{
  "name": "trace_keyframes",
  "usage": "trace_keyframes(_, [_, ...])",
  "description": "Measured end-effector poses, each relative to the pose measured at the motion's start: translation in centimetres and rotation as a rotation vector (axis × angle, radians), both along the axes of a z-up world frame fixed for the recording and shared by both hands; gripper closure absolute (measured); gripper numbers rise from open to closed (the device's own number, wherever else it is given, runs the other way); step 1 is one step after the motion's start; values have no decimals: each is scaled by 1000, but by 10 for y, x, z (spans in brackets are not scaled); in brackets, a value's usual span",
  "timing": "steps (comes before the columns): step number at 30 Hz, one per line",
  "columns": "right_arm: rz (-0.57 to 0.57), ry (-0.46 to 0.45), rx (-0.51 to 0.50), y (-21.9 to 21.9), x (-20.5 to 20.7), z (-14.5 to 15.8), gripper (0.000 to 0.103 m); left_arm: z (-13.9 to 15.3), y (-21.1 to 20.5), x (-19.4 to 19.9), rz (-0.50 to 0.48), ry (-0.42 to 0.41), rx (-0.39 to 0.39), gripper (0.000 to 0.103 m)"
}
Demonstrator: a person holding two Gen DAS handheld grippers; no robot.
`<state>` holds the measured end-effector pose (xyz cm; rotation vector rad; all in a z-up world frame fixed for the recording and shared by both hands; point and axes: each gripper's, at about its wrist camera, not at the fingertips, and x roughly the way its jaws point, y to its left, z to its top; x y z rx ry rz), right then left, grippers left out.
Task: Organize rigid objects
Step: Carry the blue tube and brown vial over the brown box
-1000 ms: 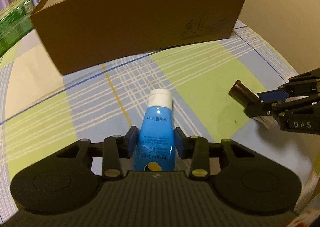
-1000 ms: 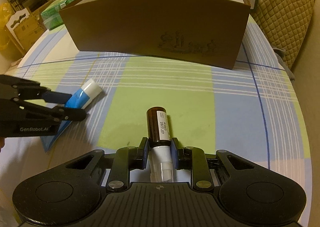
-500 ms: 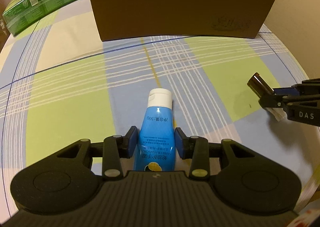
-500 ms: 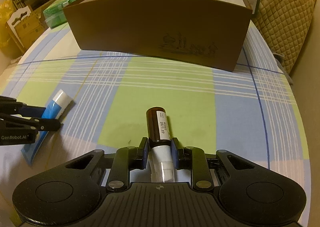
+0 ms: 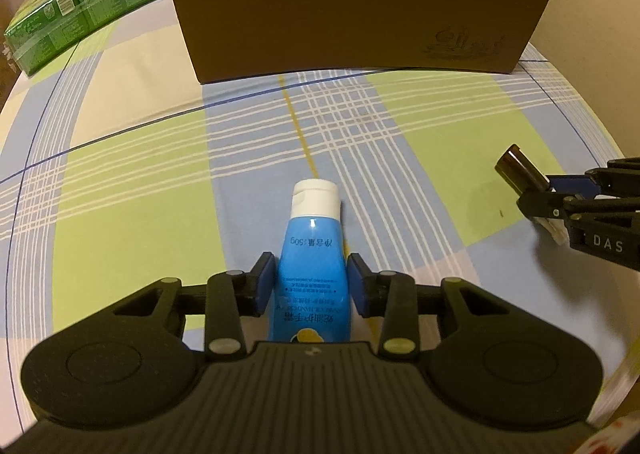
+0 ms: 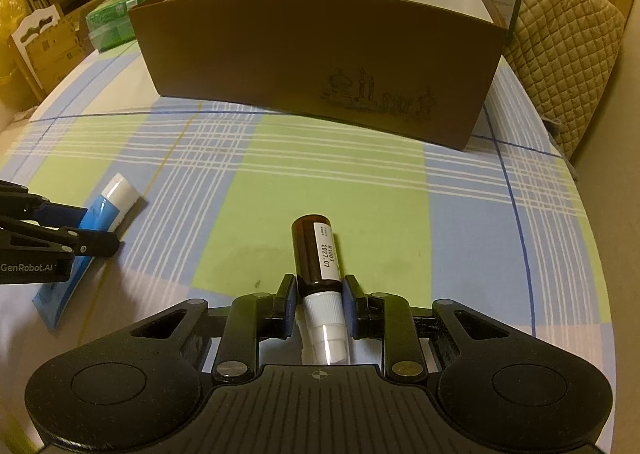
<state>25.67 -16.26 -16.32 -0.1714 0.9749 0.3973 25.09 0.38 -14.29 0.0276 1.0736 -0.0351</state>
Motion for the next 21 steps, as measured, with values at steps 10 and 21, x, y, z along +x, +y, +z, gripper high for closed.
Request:
trace_keyframes(10, [4,-10,-10,2,-2,0,82,1,-1,0,-9,0,8,69])
trace_keyframes(21, [8,-10,-8,1,-2,0,82,2,-1,2,-15,7,8,70])
